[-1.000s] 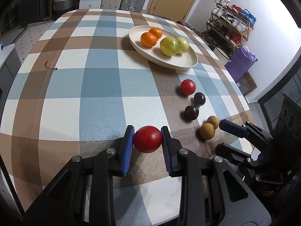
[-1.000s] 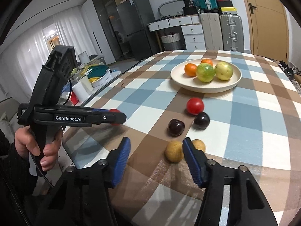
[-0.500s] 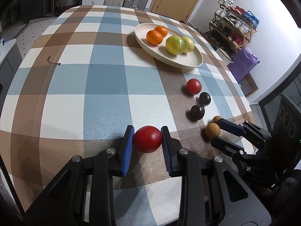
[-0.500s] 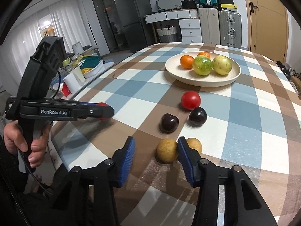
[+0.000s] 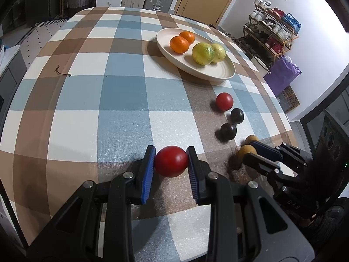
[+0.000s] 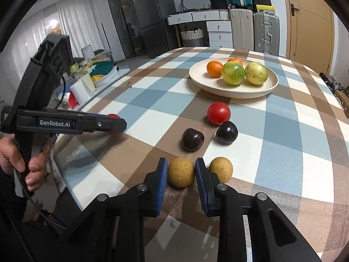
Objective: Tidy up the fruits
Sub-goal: 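Carry the tomato and the kiwi in both tools over the plate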
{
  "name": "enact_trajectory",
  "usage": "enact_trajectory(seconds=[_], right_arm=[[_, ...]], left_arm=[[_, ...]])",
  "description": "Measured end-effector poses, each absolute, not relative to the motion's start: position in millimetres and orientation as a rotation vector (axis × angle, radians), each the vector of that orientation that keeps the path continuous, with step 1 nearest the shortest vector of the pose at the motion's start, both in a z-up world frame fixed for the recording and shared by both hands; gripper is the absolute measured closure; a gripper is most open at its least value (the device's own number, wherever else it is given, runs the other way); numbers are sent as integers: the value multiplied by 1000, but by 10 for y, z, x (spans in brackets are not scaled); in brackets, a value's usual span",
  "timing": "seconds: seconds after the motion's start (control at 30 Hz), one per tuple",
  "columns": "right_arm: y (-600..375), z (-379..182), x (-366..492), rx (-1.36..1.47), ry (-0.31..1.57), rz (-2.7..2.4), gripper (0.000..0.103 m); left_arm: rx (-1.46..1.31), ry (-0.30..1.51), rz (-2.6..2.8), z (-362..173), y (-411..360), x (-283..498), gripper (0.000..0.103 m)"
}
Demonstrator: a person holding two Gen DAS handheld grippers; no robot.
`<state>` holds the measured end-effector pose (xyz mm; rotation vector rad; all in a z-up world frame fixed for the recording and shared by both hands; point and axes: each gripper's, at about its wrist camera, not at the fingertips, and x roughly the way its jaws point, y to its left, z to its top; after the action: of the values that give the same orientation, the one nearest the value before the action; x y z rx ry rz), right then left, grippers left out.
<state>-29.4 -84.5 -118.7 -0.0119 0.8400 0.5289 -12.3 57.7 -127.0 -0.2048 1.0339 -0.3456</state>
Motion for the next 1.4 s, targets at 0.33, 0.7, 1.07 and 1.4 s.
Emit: enact_trajectory(seconds=[0.33, 0.7, 1.07, 1.4], right_arm=[[-995, -884, -141, 81, 761, 560, 77], [-1155, -638, 243, 167, 716, 583, 77], [-1271, -549, 664, 229, 708, 588, 77], [-1307, -596, 1008, 262, 742, 590, 77]], left_arm=[[-219, 991, -359, -1063, 525, 7, 77], [-214, 957, -395, -816, 351, 354, 77], [-194, 962, -432, -715, 58, 834, 77], [-187, 998, -439, -761, -91, 1294, 77]])
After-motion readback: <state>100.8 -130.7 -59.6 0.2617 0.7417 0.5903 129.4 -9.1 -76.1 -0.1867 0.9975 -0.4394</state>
